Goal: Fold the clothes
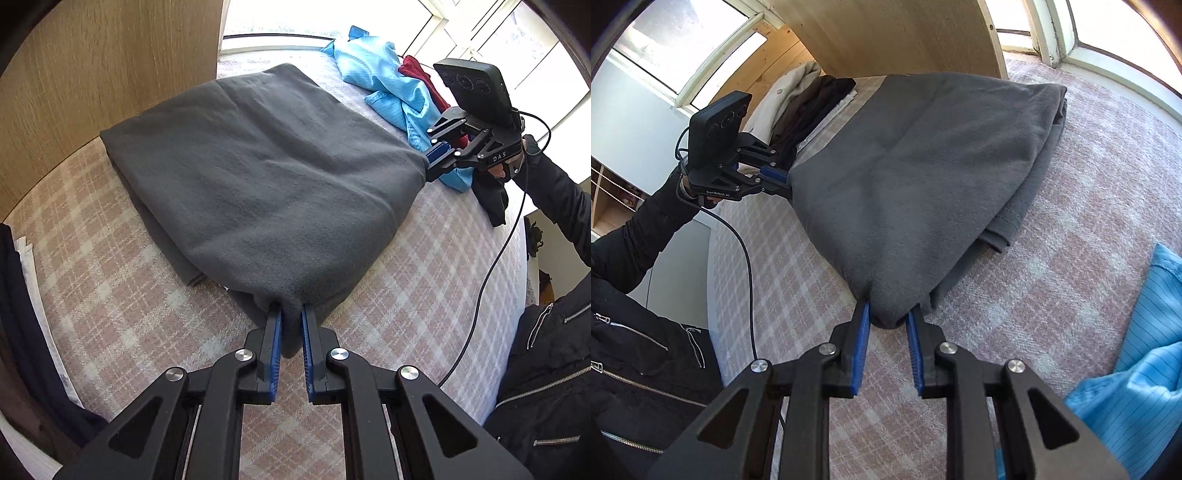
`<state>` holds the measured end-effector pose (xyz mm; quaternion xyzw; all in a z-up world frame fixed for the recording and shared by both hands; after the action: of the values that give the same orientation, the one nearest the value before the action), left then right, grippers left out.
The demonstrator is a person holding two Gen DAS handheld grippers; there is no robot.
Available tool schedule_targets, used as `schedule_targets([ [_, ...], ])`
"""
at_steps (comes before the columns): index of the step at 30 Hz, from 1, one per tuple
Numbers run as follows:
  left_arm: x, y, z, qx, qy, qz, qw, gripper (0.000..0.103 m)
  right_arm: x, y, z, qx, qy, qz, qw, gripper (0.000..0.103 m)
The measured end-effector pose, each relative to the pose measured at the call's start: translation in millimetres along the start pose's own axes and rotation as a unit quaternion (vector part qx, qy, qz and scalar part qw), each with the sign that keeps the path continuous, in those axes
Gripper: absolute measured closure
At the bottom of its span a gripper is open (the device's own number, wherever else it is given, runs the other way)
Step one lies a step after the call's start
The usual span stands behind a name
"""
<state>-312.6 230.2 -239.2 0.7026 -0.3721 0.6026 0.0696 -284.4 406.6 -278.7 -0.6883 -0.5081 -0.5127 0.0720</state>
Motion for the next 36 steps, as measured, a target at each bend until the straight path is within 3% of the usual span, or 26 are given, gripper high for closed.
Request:
schedule_targets([
  [5,-3,0,0,-0.005,0.006,-0.003,1.0,0.093,10,4,-3,0.039,0.044,0.009,0.998,0.096],
  [9,-6,-1,1,-0.004,0.007,-0.001,1.0,0.093,35,-36,2,0.008,0.058,0.087,0.994,0.1],
  [10,-6,-1,1,-0.005,0.007,-0.001,1.0,0.093,39,-40,3,-0.007,0.053,0.085,0.995,0.099],
  [19,-8,-1,2,-0.004,0.013,-0.004,0.9999,0.093,3,-3,15,0.052,0.082,0.064,0.993,0.098],
  [28,-10,0,2,-0.003,0.017,-0.006,0.9998,0.093,1,5,13,0.091,0.079,0.07,0.99,0.087],
  [36,-11,-2,3,-0.002,0.021,-0.01,0.9997,0.093,5,9,-1,0.109,0.051,0.056,0.991,0.087],
])
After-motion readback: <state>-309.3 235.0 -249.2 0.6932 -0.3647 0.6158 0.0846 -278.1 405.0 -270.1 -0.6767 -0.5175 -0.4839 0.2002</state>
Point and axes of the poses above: each gripper's, at about its wrist camera, not at the fingertips, and x roughly against the way its jaws point, y to its left, z to its underside, the point moved 9 cm from there along -x, roughly the way its jaws point, and after that the axes turned 11 degrees about x, right-handed, at the moved point
